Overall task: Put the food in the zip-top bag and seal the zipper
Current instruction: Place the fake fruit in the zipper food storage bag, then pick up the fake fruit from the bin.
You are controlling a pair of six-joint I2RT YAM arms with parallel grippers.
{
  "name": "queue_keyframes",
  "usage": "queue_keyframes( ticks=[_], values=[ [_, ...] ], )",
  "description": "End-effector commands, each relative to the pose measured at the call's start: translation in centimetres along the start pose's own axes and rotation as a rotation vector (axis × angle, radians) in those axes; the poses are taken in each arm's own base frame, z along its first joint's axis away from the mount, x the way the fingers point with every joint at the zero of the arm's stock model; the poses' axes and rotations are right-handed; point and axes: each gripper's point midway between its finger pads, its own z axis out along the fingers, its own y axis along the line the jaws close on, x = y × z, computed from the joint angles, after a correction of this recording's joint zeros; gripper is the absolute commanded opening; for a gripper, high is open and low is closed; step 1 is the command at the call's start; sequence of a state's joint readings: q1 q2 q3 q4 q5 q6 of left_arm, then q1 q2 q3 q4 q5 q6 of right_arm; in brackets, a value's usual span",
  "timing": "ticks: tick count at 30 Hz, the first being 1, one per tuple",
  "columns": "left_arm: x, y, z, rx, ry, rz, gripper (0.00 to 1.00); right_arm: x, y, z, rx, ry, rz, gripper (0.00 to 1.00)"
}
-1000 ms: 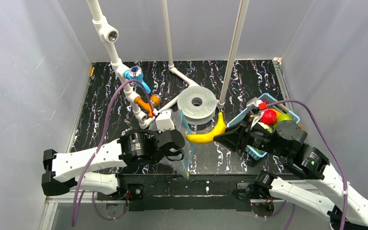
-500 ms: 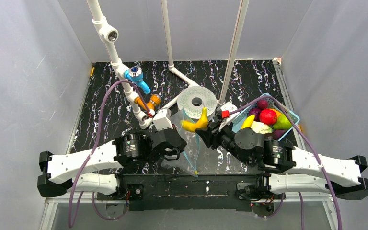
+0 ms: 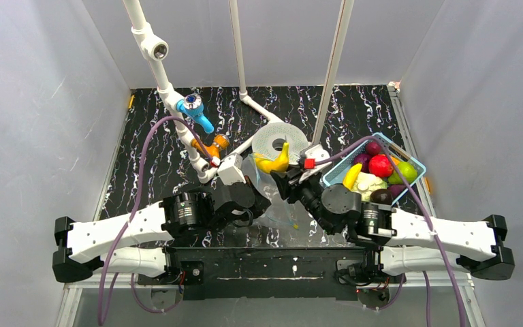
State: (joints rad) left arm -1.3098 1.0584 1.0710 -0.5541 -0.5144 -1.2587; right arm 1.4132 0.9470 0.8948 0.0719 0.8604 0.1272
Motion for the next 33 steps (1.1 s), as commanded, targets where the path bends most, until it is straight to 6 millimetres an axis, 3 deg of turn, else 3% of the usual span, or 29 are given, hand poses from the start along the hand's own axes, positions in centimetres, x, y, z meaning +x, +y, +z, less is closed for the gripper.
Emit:
queue_keyframes(
  ticks=[1, 4, 8, 11, 14, 23, 33],
  values=[
    [-0.6, -0.2, -0.2, 0.019, -0.021, -0.038, 0.0, -0.9, 1.2, 0.0, -0.058, -0.017, 0.007, 0.5],
    [-1.0, -0.1, -0.3, 0.03, -0.035, -0.047, 0.0, 0.7, 2.1, -1.5, -0.153, 0.088, 0.018, 0.75],
    [-1.2, 0.0, -0.5, 0.046, -0.045, -0.062, 0.0, 1.7, 2.9, -4.1, -0.285, 0.186, 0.041, 0.91],
    [-1.1, 0.1, -0.5, 0.051, -0.046, -0.07, 0.0, 1.0, 2.1, -5.9, -0.308, 0.202, 0.088, 0.98],
    [-1.0, 0.4, -0.4, 0.043, -0.042, -0.064, 0.0, 0.5, 1.0, -6.9, -0.299, 0.207, 0.103, 0.98],
    [-1.1, 0.0, -0.9, 0.047, -0.022, -0.022, 0.0, 1.8, -9.6, -6.1, 0.188, 0.259, 0.143, 0.89],
    [-0.7, 0.3, -1.0, 0.05, -0.005, -0.022, 0.0, 12.3, -20.5, -5.0, 0.597, 0.525, 0.522, 0.87]
  ],
)
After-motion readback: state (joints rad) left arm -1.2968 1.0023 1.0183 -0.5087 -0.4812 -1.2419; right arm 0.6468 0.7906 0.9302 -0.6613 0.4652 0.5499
